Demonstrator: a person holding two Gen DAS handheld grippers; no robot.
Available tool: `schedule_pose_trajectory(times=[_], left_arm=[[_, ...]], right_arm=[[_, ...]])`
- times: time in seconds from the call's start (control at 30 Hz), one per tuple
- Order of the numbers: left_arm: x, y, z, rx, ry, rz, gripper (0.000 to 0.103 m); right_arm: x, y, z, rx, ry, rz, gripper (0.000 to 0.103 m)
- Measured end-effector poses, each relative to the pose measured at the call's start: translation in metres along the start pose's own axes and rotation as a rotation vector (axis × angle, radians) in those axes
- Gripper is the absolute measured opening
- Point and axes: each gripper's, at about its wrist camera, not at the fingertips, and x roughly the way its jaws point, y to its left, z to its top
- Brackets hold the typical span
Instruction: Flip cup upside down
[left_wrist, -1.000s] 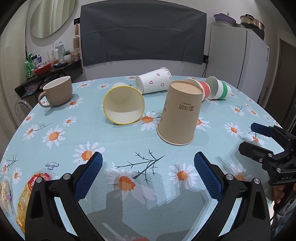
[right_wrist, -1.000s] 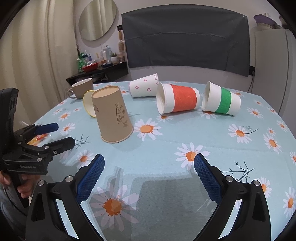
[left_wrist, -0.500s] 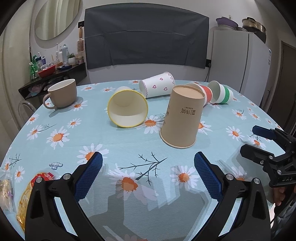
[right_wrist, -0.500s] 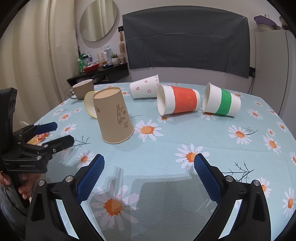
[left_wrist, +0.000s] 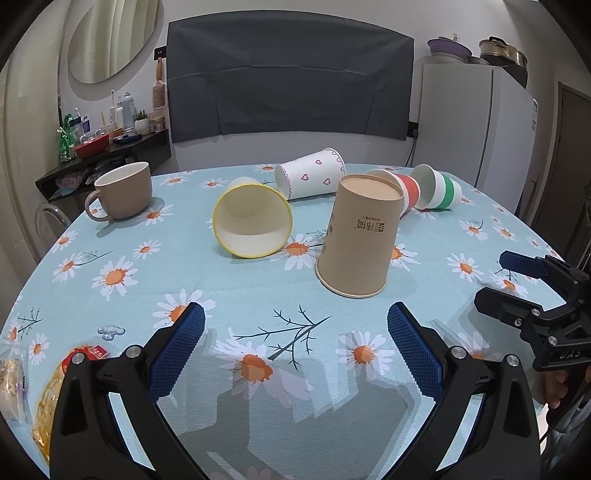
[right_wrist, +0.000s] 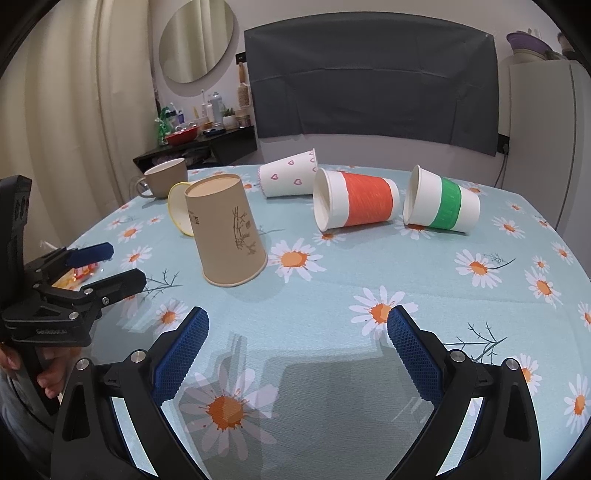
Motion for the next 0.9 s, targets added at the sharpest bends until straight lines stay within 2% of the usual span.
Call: schedule_pose_trajectory(times=[0.9], left_arm=[[0.0029,0.0018,0.0005,-0.013,0.011,-0.024,0.097]], right_arm=[[-0.0011,-0.0001,0.0001,0.0,-0.002,0.002,0.093]])
